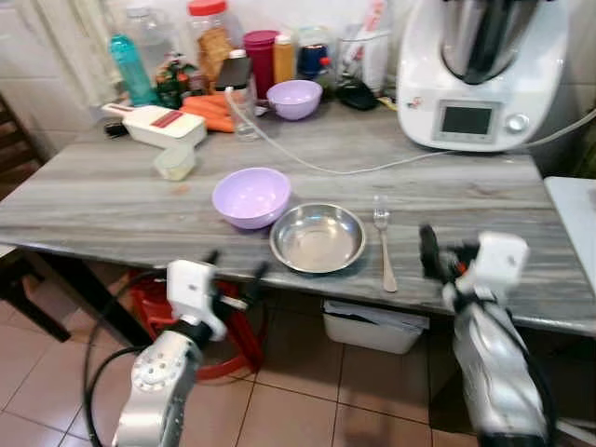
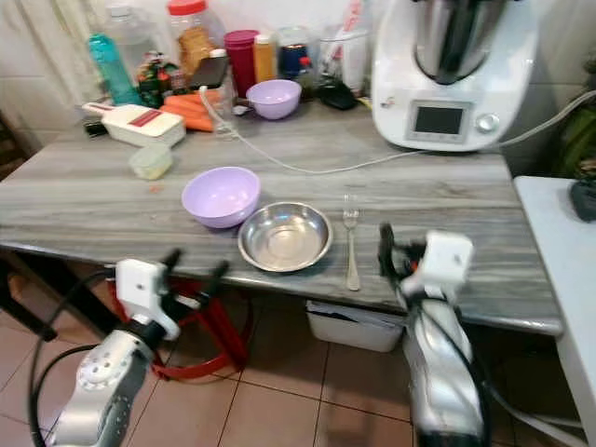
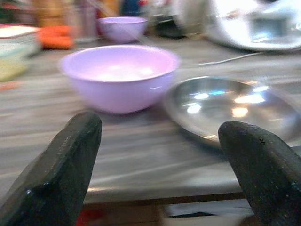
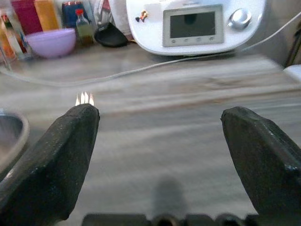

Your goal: Setting the table

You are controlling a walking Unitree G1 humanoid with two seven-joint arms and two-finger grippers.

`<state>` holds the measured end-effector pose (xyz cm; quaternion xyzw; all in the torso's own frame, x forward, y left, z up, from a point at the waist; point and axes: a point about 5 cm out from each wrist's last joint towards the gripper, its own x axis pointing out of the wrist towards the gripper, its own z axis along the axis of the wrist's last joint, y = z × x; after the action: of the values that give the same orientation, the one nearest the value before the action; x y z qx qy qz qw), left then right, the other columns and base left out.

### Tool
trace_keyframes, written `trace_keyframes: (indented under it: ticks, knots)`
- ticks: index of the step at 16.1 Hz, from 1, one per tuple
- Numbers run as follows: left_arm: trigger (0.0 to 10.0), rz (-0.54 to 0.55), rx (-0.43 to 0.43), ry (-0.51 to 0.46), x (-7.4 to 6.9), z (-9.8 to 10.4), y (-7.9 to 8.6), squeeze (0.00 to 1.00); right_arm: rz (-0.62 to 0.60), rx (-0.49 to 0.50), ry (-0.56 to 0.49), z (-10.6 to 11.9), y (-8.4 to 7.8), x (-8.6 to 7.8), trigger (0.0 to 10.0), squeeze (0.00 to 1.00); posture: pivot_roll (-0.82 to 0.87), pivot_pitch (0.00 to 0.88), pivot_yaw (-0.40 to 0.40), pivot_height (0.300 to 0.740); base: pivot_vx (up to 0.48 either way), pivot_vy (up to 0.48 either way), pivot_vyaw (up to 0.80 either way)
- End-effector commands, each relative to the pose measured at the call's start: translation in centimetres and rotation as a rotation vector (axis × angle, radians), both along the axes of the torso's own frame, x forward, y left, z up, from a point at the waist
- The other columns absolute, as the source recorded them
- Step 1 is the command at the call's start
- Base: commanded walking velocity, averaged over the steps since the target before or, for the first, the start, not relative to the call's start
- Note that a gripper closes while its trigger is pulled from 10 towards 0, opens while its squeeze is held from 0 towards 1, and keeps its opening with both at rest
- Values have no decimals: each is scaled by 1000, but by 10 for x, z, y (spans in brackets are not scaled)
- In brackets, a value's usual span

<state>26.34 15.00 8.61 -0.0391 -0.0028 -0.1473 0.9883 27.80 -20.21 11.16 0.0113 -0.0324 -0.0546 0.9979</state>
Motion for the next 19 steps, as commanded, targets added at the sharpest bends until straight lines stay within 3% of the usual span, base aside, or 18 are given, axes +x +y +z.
trace_keyframes:
  ticks: [1, 3, 6, 7, 8, 12, 15, 19]
  knots:
    - [10000, 82, 48, 27, -2, -9, 10, 0, 26, -35, -46, 11, 6, -4, 10000, 1000, -97, 0, 74, 740, 0, 0, 0]
    - [10000, 219, 85, 69, -5, -21, 26, 0, 44, -97, -38, 9, 5, -24, 10000, 1000, -100, 0, 74, 740, 0, 0, 0]
    - [10000, 249, 77, 84, -5, -23, 31, 0, 36, -104, -8, 2, 7, -35, 10000, 1000, -96, 0, 70, 740, 0, 0, 0]
    - [10000, 264, 80, 84, -5, -23, 31, 0, 39, -105, -2, 0, 11, -38, 10000, 616, -96, 0, 70, 740, 0, 0, 0]
    - [10000, 265, 75, 85, -4, -24, 30, 0, 39, -91, -2, 1, 14, -38, 10000, 0, -96, 0, 70, 740, 0, 0, 0]
    - [10000, 265, 86, 83, -2, -25, 24, 0, 63, -107, 10, 3, 21, -40, 10000, 0, -98, 0, 70, 740, 0, 0, 0]
    - [10000, 266, 93, 90, -1, -27, 24, 0, 63, -112, 9, 4, 20, -37, 10000, 0, -100, 0, 69, 740, 0, 0, -587]
    - [10000, 259, 96, 93, 1, -29, 21, 0, 61, -128, -3, 6, 20, -35, 10000, 0, -102, 0, 68, 740, -267, 0, 0]
